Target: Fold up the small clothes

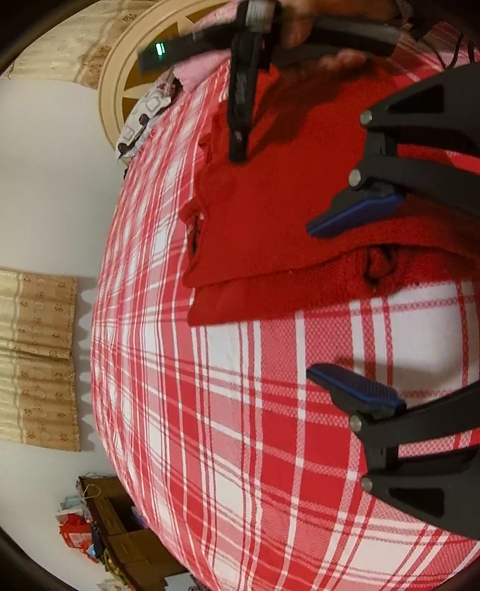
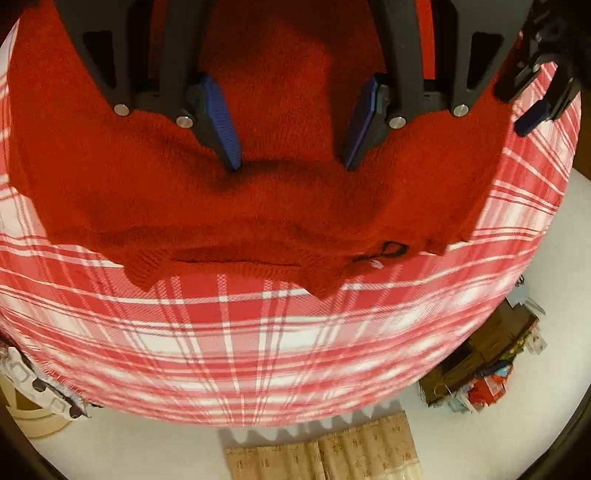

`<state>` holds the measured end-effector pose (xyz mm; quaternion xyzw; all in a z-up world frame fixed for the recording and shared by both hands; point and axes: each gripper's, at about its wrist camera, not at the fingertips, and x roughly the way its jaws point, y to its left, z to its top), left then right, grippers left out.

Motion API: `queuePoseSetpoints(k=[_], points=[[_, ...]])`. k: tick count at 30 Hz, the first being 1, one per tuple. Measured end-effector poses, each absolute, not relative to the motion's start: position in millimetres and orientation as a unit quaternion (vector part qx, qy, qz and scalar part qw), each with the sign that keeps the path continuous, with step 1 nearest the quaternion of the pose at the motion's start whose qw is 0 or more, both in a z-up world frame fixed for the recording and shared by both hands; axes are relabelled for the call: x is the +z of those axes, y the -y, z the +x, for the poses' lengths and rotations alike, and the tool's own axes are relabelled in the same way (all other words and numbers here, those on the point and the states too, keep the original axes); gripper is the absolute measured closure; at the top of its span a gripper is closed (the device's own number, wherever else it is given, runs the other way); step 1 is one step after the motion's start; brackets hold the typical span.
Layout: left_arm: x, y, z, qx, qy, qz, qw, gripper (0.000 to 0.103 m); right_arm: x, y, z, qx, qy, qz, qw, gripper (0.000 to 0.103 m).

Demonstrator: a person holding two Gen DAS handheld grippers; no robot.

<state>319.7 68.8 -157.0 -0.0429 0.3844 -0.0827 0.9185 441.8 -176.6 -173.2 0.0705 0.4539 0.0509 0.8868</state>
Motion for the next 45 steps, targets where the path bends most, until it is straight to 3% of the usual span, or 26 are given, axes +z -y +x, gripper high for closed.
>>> queuePoseSetpoints(k=[2, 4, 7, 19, 24, 28, 38, 45], points=[[-159, -71, 323, -0.081, -0.388, -0.050, 0.917, 0.025, -163, 175, 432, 0.059, -0.428, 0.075, 0.899, 0.044], [-161, -72, 328, -0.071, -0.396, -0.051, 0.914, 0.023, -159, 167, 428, 0.087, -0.416, 0.070, 0.902, 0.038], [-164, -70, 337, -0.070, -0.403, -0.046, 0.911, 0.020, -184, 152, 443, 0.099, -0.468, 0.028, 0.878, 0.033], [-170, -83, 343, -0.074, -0.420, -0.089, 0.900, 0.012, -154, 212, 361, 0.064, -0.392, 0.049, 0.916, 0.033], [-171, -83, 348, -0.071, -0.423, -0.088, 0.899, 0.009, -174, 255, 343, 0.016, -0.432, 0.057, 0.900, 0.032], [-171, -84, 349, -0.069, -0.424, -0.088, 0.899, 0.009, -178, 266, 326, 0.024, -0.415, 0.057, 0.908, 0.032], [-155, -92, 329, -0.073, -0.404, -0.092, 0.907, 0.010, -171, 248, 318, -0.002, -0.414, 0.038, 0.909, 0.030], [-142, -92, 309, -0.084, -0.392, -0.066, 0.914, 0.010, -162, 171, 328, 0.111, -0.399, 0.000, 0.910, 0.030]])
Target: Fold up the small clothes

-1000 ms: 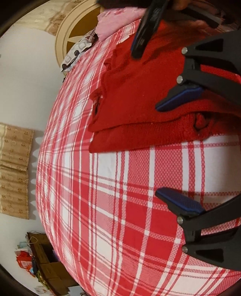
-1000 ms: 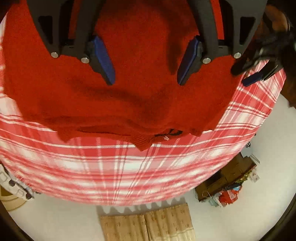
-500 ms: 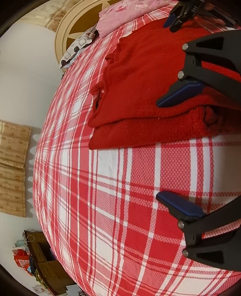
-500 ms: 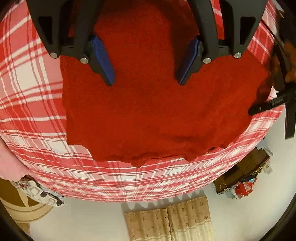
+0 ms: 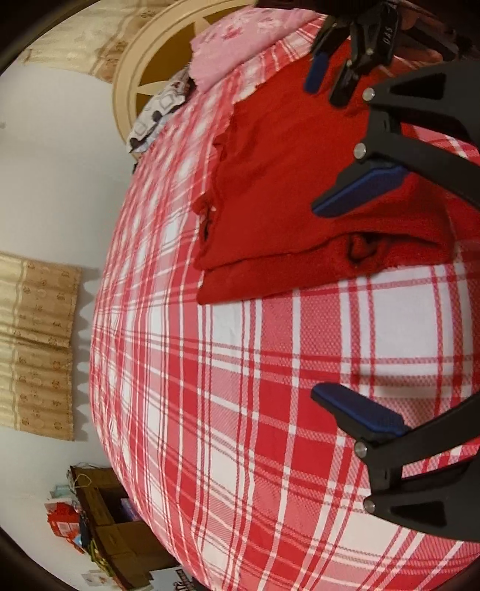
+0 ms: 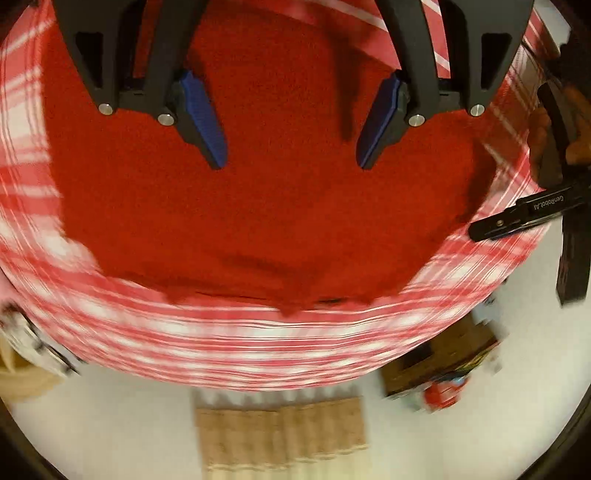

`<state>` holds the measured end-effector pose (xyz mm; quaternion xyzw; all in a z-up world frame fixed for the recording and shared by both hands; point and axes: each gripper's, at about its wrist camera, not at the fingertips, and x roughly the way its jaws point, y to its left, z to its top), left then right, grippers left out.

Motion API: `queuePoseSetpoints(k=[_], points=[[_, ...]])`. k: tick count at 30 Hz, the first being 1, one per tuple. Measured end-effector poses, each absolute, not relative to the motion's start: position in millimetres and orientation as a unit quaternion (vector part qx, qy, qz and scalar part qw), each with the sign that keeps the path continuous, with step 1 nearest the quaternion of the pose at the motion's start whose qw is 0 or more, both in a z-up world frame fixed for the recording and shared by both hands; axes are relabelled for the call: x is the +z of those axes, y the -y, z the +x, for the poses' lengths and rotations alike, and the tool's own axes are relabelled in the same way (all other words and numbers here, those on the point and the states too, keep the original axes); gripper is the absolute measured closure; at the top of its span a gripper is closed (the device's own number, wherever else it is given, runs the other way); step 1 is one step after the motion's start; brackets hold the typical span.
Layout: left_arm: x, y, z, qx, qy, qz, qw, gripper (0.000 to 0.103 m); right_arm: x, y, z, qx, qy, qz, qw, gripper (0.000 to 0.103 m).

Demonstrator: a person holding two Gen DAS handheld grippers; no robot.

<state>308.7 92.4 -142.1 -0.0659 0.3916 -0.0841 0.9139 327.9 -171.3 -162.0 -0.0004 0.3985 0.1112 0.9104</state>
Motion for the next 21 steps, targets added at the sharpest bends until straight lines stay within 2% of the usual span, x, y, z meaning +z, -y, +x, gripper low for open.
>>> queuePoseSetpoints(k=[5, 6, 9, 11, 18, 21], points=[[-155, -91, 325, -0.062, -0.400, -0.050, 0.913, 0.010, -175, 124, 357, 0.119, -0.420, -0.059, 0.898, 0.029], [-156, -95, 327, -0.062, -0.404, -0.060, 0.911, 0.010, -183, 121, 367, 0.113, -0.433, -0.063, 0.892, 0.026], [-148, -111, 320, -0.076, -0.394, -0.078, 0.913, 0.010, -179, 128, 372, 0.104, -0.428, -0.043, 0.897, 0.026], [-142, -120, 315, -0.086, -0.383, -0.073, 0.917, 0.010, -171, 130, 362, 0.111, -0.406, -0.037, 0.907, 0.026], [-137, -143, 306, -0.088, -0.377, -0.046, 0.921, 0.008, -167, 81, 305, 0.188, -0.356, -0.133, 0.906, 0.026], [-140, -149, 307, -0.100, -0.383, -0.064, 0.916, 0.008, -168, 57, 285, 0.224, -0.341, -0.173, 0.896, 0.026]])
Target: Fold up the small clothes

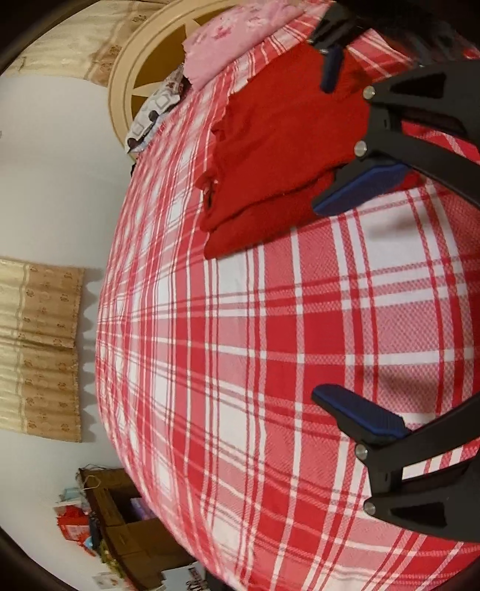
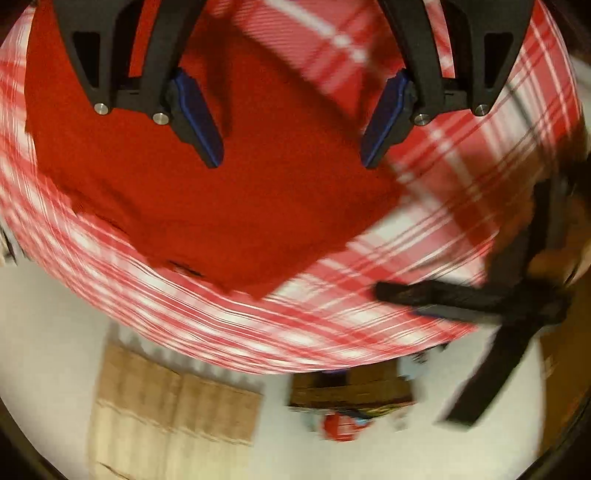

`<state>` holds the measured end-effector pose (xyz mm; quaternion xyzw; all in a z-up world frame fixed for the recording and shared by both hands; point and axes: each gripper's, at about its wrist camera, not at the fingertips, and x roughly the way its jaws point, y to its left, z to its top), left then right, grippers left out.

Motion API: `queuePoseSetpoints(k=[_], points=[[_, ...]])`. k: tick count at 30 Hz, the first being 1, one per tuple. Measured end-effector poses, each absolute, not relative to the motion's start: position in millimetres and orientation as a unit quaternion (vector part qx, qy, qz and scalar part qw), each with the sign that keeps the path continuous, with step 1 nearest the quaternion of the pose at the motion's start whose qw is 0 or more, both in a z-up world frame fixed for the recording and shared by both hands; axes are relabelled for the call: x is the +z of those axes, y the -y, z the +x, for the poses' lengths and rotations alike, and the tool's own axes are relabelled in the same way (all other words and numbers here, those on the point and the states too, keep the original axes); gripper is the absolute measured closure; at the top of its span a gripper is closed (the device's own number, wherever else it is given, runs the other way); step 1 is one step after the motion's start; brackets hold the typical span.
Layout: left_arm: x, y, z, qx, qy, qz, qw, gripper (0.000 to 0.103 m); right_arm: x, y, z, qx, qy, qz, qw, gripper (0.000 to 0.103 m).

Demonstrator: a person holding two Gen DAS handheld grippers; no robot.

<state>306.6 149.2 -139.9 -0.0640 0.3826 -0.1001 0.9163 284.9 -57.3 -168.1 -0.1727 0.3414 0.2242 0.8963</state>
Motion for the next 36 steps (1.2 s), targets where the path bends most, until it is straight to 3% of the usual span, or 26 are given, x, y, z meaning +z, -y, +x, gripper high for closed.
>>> queuePoseSetpoints(k=[5, 12, 21, 36], points=[[-143, -156, 314, -0.122, -0.393, -0.115, 0.904, 0.008, -183, 24, 275, 0.213, -0.321, -0.273, 0.881, 0.026], [-147, -149, 337, -0.145, -0.404, -0.142, 0.892, 0.008, -190, 9, 283, 0.184, -0.302, -0.301, 0.886, 0.026], [-160, -119, 371, -0.189, -0.433, -0.161, 0.866, 0.008, -193, 11, 302, 0.201, -0.336, -0.264, 0.881, 0.051], [-169, -101, 401, -0.174, -0.449, -0.156, 0.863, 0.006, -198, 17, 309, 0.204, -0.345, -0.245, 0.883, 0.051]])
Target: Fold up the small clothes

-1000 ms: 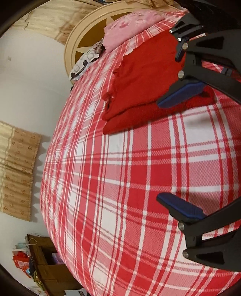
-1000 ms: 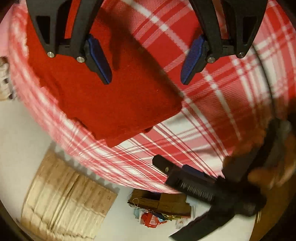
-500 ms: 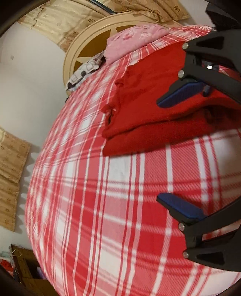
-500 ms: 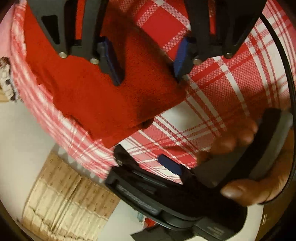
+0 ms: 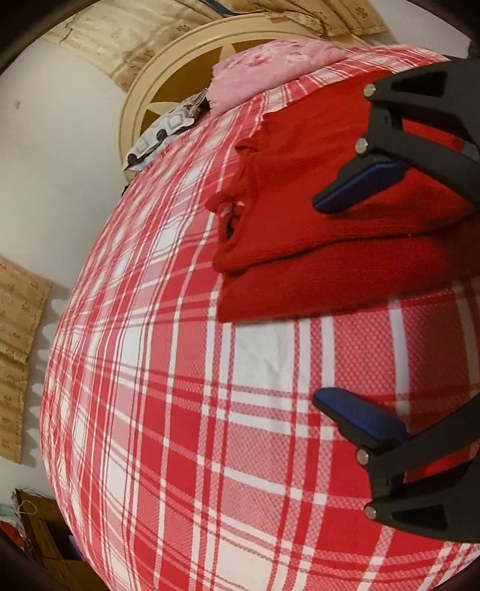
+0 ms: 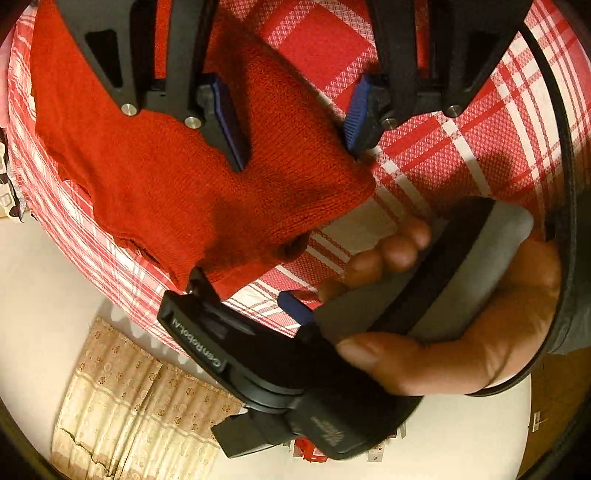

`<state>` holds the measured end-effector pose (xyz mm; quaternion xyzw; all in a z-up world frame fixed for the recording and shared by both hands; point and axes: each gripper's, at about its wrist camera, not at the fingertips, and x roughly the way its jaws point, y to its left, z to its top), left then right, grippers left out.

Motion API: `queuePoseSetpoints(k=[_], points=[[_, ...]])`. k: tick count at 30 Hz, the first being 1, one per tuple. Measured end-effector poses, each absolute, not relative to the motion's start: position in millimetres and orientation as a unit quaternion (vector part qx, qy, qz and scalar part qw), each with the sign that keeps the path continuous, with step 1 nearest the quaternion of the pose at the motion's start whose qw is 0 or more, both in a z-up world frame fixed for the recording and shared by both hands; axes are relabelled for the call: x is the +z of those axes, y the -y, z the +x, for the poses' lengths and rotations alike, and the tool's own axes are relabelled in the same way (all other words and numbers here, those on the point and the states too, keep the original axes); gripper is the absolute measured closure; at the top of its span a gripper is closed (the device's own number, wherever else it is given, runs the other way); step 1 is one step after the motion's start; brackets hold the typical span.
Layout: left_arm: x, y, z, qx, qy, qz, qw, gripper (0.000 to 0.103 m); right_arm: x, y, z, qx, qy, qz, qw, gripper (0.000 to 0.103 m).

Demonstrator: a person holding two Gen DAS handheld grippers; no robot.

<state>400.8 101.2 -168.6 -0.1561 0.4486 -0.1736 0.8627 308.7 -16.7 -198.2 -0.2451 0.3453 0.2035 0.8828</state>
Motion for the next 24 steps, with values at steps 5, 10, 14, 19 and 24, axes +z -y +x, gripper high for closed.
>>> queuePoseSetpoints(k=[5, 10, 14, 19, 24], points=[[-168, -92, 402, -0.180, -0.447, -0.144, 0.864, 0.019, -198, 19, 308, 0.204, -0.345, -0.244, 0.883, 0.051], [-170, -91, 408, -0.201, -0.454, -0.166, 0.852, 0.049, -198, 18, 309, 0.203, -0.342, -0.246, 0.884, 0.051], [-175, -93, 413, -0.219, -0.460, -0.195, 0.838, 0.068, -199, 19, 309, 0.203, -0.342, -0.246, 0.884, 0.051], [-175, -92, 413, -0.221, -0.463, -0.198, 0.835, 0.076, -196, 22, 310, 0.207, -0.344, -0.239, 0.884, 0.054], [-169, -94, 413, -0.226, -0.465, -0.205, 0.831, 0.085, -192, 20, 305, 0.211, -0.339, -0.249, 0.882, 0.082]])
